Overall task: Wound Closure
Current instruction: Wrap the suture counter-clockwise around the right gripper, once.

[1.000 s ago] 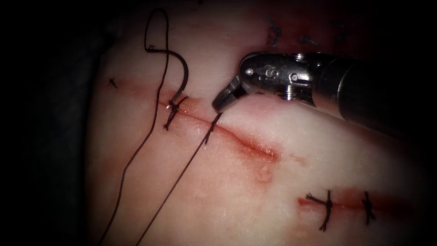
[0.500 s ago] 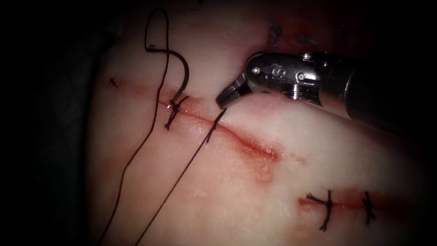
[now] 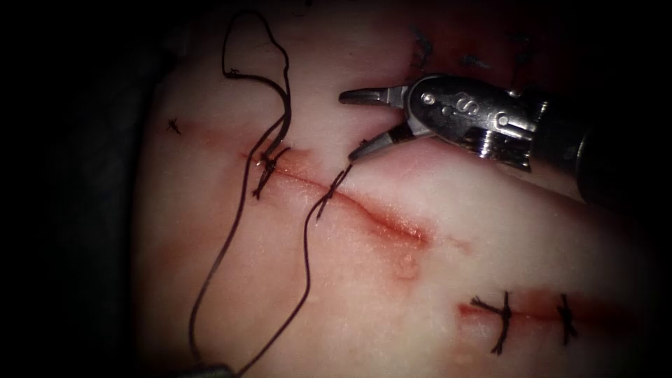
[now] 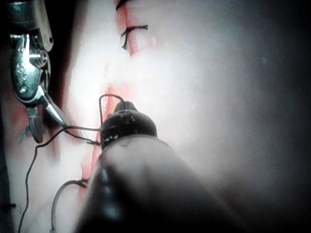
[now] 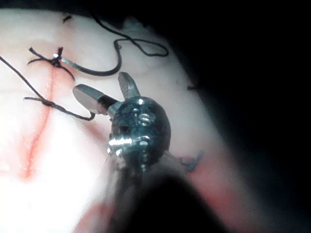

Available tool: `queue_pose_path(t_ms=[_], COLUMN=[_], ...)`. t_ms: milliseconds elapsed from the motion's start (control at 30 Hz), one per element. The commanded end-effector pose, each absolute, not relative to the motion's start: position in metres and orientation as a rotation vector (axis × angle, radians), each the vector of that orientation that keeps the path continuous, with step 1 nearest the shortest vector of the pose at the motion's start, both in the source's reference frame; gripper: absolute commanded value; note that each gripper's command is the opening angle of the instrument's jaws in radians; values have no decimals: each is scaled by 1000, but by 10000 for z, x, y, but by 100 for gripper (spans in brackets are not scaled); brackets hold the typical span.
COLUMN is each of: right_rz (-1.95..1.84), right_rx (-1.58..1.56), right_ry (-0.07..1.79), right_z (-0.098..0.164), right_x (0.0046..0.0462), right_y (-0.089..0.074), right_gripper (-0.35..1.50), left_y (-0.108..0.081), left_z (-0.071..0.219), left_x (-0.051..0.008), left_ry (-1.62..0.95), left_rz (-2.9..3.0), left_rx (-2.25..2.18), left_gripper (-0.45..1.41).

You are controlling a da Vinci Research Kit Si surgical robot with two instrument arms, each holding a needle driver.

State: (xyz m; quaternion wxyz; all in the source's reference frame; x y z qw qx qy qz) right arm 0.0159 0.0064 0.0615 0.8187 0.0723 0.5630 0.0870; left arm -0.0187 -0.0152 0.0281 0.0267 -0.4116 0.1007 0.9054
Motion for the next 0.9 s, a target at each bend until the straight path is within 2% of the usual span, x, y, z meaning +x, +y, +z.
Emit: queue_pose_path(t_ms=[33, 67, 100, 133, 267, 633, 900], right_rz=[206, 216, 213, 191, 170, 165, 121], right_rx=[127, 102, 99, 94, 55, -44, -72], right_ry=[1214, 1228, 1251, 1261, 1265, 1324, 1447], right_z=[609, 602, 594, 590, 588, 628, 634], right_x=[158, 155, 151, 150, 159, 216, 222], right_y=[60, 52, 41, 34, 14, -1, -9], right_gripper=[116, 101, 24, -35, -35, -35, -35], left_y=[-140, -129, -113, -103, -68, -13, 25], left_z=[284, 282, 280, 279, 281, 306, 346], left_x=[-195, -197, -201, -204, -216, -215, -211], left_ry=[325, 336, 361, 360, 372, 328, 252], left_rz=[2798, 2799, 2813, 2818, 2848, 2948, 2995], left_rx=[-1278, -1286, -1283, -1281, -1270, -1203, -1164], left_gripper=[-35, -35, -35, -35, -35, -35, -35])
